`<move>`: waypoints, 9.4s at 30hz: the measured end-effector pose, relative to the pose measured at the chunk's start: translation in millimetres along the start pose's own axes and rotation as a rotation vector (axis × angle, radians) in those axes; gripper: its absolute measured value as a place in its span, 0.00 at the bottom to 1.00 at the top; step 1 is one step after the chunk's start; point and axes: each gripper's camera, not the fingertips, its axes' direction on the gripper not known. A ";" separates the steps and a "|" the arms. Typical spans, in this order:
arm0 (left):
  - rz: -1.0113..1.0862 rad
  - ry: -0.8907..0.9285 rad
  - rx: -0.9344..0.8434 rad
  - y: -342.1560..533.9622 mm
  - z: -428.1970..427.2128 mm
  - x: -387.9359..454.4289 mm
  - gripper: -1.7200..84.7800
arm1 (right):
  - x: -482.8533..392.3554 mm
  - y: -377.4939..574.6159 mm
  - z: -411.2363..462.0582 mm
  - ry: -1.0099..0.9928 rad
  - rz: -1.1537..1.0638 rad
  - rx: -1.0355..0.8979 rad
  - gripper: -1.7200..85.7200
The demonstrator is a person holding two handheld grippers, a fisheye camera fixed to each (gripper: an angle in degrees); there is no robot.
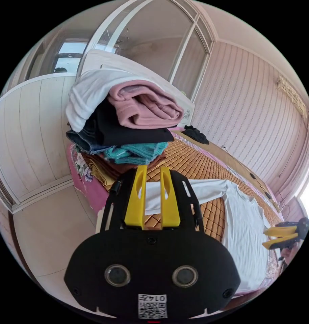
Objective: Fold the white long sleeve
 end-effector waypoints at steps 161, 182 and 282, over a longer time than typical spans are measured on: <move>1.049 0.517 -0.519 167.8 194.4 419.1 0.08 | 285.8 423.7 2.3 0.890 0.921 0.125 0.01; 1.612 1.031 -0.383 400.4 107.3 799.2 0.12 | 311.8 670.0 44.3 0.806 1.663 0.203 0.17; 0.998 0.732 -0.630 176.2 194.3 412.1 0.01 | 177.7 300.1 110.2 -0.054 0.274 0.066 0.10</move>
